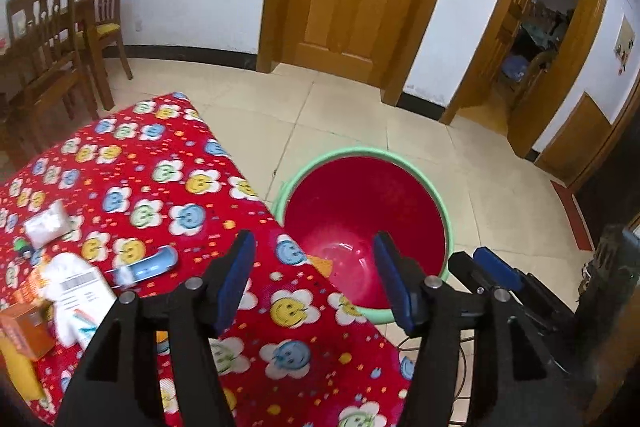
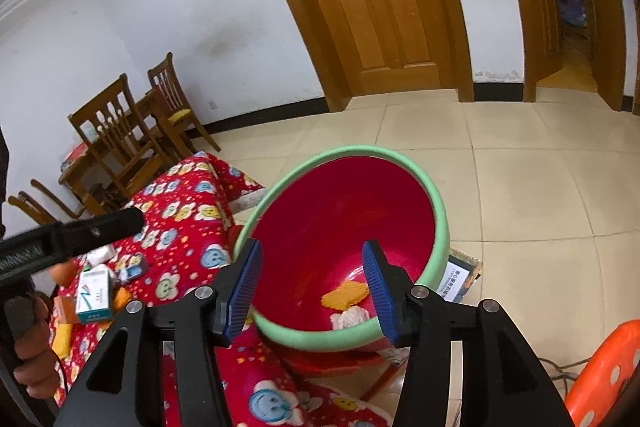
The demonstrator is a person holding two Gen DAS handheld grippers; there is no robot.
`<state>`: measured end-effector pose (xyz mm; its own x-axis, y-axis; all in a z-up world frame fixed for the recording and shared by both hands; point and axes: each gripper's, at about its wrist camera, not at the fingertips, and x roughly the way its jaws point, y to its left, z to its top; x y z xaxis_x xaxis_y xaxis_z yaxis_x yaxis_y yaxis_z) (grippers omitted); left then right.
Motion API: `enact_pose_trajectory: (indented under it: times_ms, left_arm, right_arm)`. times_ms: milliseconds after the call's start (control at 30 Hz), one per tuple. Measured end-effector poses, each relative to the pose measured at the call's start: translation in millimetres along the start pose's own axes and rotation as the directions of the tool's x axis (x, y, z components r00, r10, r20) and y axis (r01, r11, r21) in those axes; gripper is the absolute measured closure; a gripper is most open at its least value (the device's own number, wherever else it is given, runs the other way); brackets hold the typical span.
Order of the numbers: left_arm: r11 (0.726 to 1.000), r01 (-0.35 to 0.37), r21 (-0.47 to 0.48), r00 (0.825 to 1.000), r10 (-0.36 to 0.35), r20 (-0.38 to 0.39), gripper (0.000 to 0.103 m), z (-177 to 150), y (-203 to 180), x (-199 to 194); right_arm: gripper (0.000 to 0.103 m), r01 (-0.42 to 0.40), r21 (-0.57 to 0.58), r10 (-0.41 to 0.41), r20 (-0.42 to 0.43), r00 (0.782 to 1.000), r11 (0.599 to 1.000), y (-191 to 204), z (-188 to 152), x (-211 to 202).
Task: Collect trash
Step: 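Move both tools back over the table toward the remaining trash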
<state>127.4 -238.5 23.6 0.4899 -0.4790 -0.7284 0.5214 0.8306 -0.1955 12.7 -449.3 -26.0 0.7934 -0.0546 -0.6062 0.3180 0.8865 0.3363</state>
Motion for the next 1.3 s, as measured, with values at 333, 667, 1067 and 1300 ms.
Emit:
enact_pose_trajectory:
  times_ms: [333, 667, 1067, 1300]
  left_arm:
    - [0.995, -0.092, -0.043, 0.995, 0.093, 0.034, 0.042, -24.1, 37.2, -54.1]
    - [0.975, -0.177, -0.136, 0.983, 0.182, 0.030, 0.042, -68.5, 82.2, -94.9]
    - [0.901, -0.330, -0.283, 0.941, 0.337, -0.024, 0.042, -129.1, 160.6, -128.0]
    - [0.852, -0.388, -0.351, 0.918, 0.390, -0.070, 0.042, -157.4, 198.3, -138.4]
  right_arm:
    - [0.049, -0.044, -0.060, 0.044, 0.000, 0.999, 0.997, 30.2, -12.4, -19.3]
    - [0.043, -0.102, -0.112, 0.101, -0.016, 0.995, 0.989, 64.6, -30.0, -40.8]
    - [0.036, -0.162, -0.180, 0.148, -0.088, 0.985, 0.970, 110.0, -70.9, -56.6]
    - [0.036, -0.200, -0.192, 0.176, -0.134, 0.975, 0.961, 128.6, -92.6, -58.5]
